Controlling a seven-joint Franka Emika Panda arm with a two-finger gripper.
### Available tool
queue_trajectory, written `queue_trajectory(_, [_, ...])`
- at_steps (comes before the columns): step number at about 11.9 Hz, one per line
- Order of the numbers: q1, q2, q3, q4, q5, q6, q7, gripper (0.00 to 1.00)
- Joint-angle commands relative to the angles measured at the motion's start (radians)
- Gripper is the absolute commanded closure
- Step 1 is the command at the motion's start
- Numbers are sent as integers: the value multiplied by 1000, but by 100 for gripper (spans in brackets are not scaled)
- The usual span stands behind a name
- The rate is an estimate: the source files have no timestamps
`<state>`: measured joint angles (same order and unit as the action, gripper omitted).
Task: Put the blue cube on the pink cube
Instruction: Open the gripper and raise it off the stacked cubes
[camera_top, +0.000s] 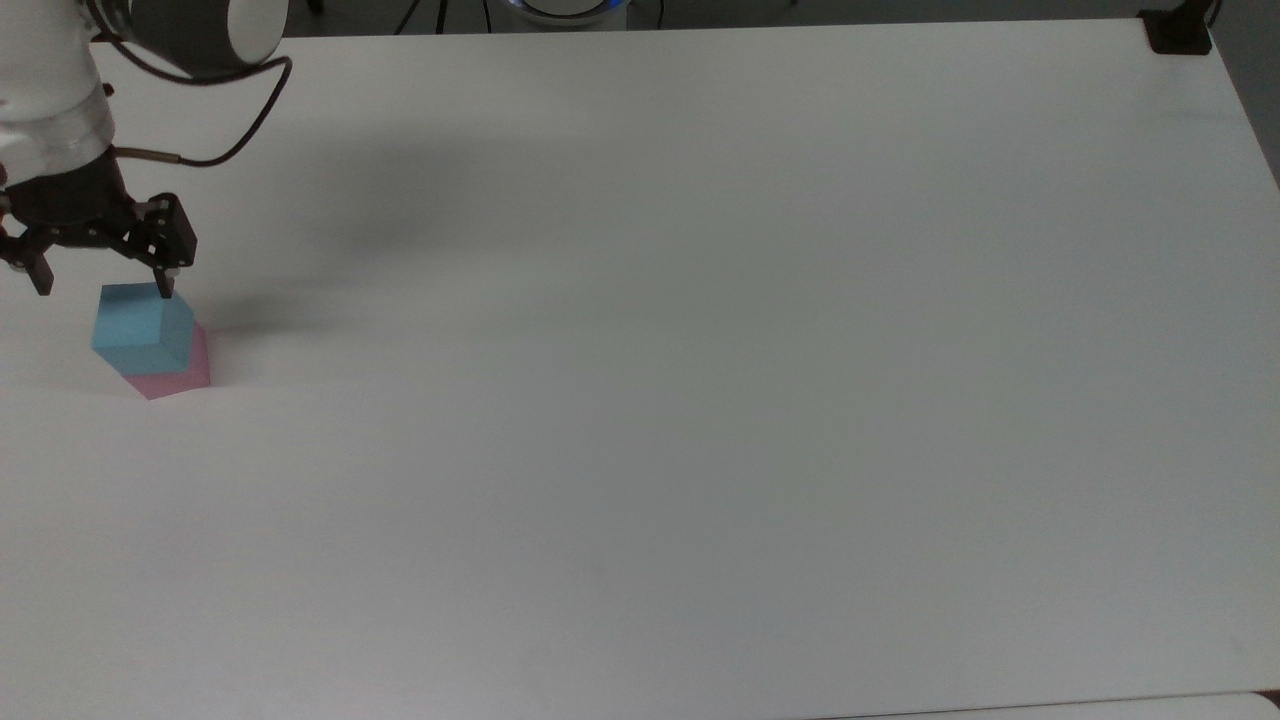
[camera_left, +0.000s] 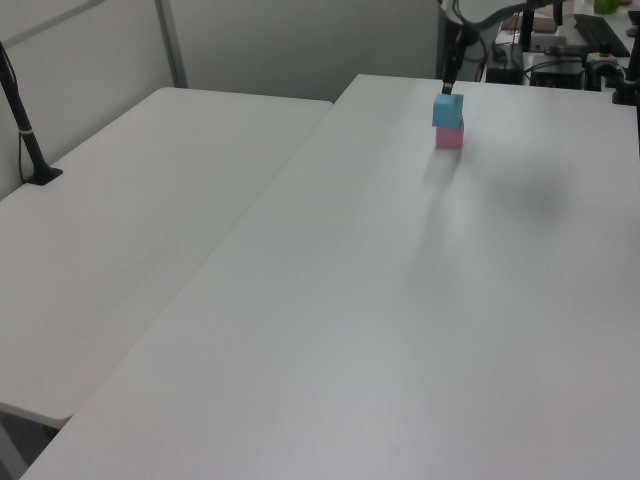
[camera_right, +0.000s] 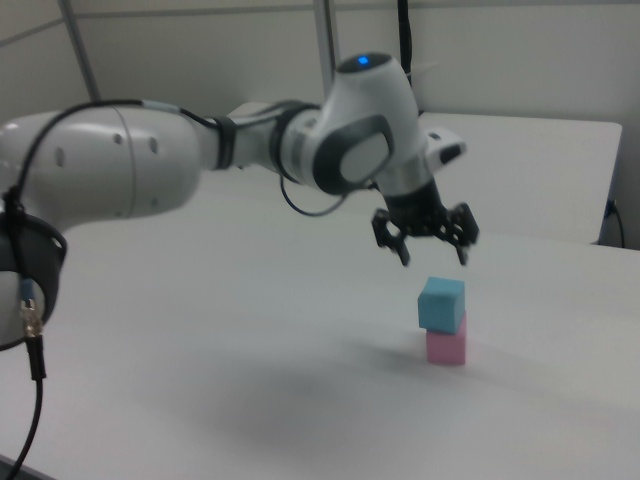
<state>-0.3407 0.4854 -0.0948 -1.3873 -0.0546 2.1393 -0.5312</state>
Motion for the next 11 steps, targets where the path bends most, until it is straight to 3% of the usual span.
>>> queue_trajectory(1, [113,-108,0,-27,5,-125,135,0])
queue_trajectory(3, [225,-168,-2,-29,4,-221,375,0])
queue_trajectory(7, [382,-293,-3,-73,4,-431,555,0])
queue_trajectory(11, [417,-340,-3,-94,1,-492,639,0])
